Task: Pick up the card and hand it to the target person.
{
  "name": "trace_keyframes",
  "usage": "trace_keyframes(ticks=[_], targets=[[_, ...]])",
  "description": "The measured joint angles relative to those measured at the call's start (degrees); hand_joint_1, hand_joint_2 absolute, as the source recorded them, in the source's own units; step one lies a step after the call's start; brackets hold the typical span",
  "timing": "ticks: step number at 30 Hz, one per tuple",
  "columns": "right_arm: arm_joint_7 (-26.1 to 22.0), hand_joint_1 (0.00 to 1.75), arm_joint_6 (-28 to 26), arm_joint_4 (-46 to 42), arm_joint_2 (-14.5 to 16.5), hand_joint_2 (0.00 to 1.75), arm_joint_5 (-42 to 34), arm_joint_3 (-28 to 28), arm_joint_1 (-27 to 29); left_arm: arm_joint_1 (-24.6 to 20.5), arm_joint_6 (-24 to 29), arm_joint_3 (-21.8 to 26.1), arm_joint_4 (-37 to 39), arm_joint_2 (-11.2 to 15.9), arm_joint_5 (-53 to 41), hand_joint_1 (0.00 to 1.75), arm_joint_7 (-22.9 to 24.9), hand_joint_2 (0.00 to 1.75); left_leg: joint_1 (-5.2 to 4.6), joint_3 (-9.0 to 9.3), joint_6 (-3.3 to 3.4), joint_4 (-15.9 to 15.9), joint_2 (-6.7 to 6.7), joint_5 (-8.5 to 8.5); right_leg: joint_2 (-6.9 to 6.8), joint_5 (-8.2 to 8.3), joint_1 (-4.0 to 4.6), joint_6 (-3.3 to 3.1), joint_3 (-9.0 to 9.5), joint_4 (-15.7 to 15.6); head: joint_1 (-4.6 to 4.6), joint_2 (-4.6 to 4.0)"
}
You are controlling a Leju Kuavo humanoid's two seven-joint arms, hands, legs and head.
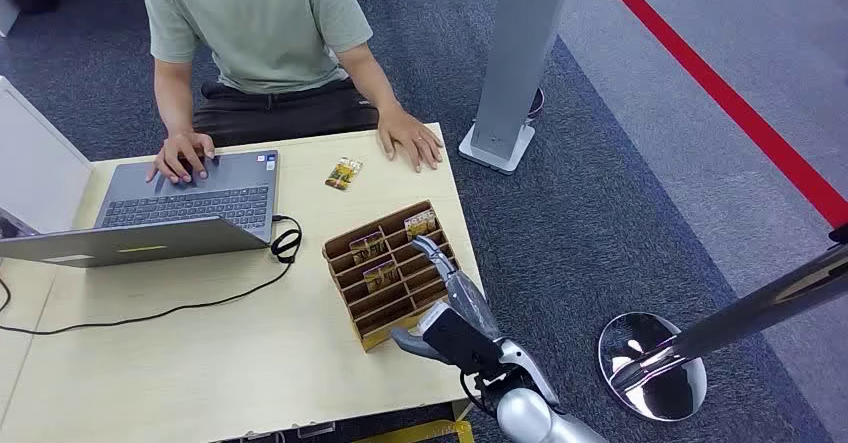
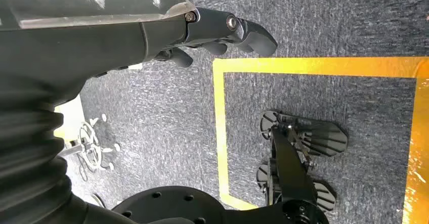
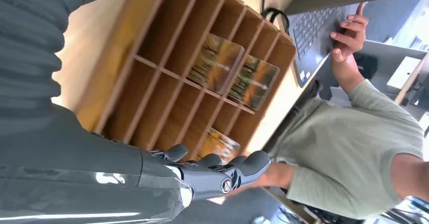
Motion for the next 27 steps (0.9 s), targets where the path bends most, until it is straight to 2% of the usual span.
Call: trace_keyframes(ticks=[4, 8, 9, 13, 14, 18, 23, 27], targets=[[3.75, 0.00, 0.93, 0.13, -0.02, 1.75, 4.86, 0.42, -2.86, -0.01, -0.37, 0.00, 0.00, 0.00, -0.62, 0.00, -0.46, 1.75, 0.00, -0.01, 0.00, 0.00, 0.00, 0.00, 0.01, 0.01, 0.00, 0.00, 0.00, 0.02, 0.01, 0.00], [12.78, 0.04, 4.18, 0.64, -0.20, 1.75, 15.51, 1.37, -8.29, -0.09, -0.77, -0.02, 0.00, 0.02, -1.50, 0.00, -0.69, 1.75, 0.00, 0.00, 0.01, 0.00, 0.00, 0.01, 0.01, 0.01, 0.00, 0.00, 0.00, 0.03, 0.01, 0.00], [14.80, 0.09, 5.05, 0.81, -0.24, 1.75, 17.82, 1.65, -9.66, -0.09, -0.79, -0.02, 0.00, 0.02, -1.60, 0.00, -0.61, 1.75, 0.00, -0.01, 0.01, 0.00, 0.00, 0.02, 0.01, 0.01, 0.00, 0.00, 0.00, 0.03, 0.01, 0.00], [20.54, 0.55, 7.79, 1.77, -0.31, 1.75, 24.75, 3.04, -14.50, -0.10, -0.79, -0.04, 0.00, 0.02, -1.69, 0.00, 0.16, 1.75, 0.00, -0.02, 0.01, 0.00, 0.00, 0.02, 0.00, 0.01, 0.00, 0.00, -0.01, 0.04, 0.01, 0.00], [21.62, 0.58, 8.42, 2.08, -0.33, 1.75, 26.00, 3.44, -15.57, -0.11, -0.79, -0.04, 0.00, 0.02, -1.71, 0.00, 0.29, 1.75, 0.00, -0.02, 0.01, 0.00, 0.00, 0.02, 0.00, 0.01, 0.00, 0.00, -0.01, 0.04, 0.01, 0.00], [24.79, 0.64, 10.28, 3.36, -0.33, 1.75, 29.12, 5.15, -19.31, -0.12, -0.79, -0.06, 0.00, 0.02, -1.81, 0.00, 0.41, 1.75, 0.00, -0.03, 0.01, 0.00, -0.01, 0.02, -0.01, 0.01, 0.00, 0.00, -0.02, 0.04, 0.00, -0.01], [26.84, 0.82, 10.85, 4.56, -0.31, 1.75, 30.65, 6.63, -21.65, -0.12, -0.91, -0.07, 0.00, 0.02, -1.90, 0.00, 0.41, 1.75, 0.00, -0.04, 0.01, 0.00, -0.01, 0.02, -0.01, 0.01, 0.00, 0.00, -0.02, 0.04, 0.01, 0.00], [27.24, 0.81, 11.18, 5.47, -0.23, 1.75, 30.75, 7.56, -22.54, -0.12, -0.94, -0.07, 0.00, 0.02, -1.89, 0.00, 0.41, 1.75, 0.00, -0.04, 0.01, 0.00, -0.01, 0.02, -0.01, 0.01, 0.00, 0.00, -0.02, 0.04, 0.01, 0.00]])
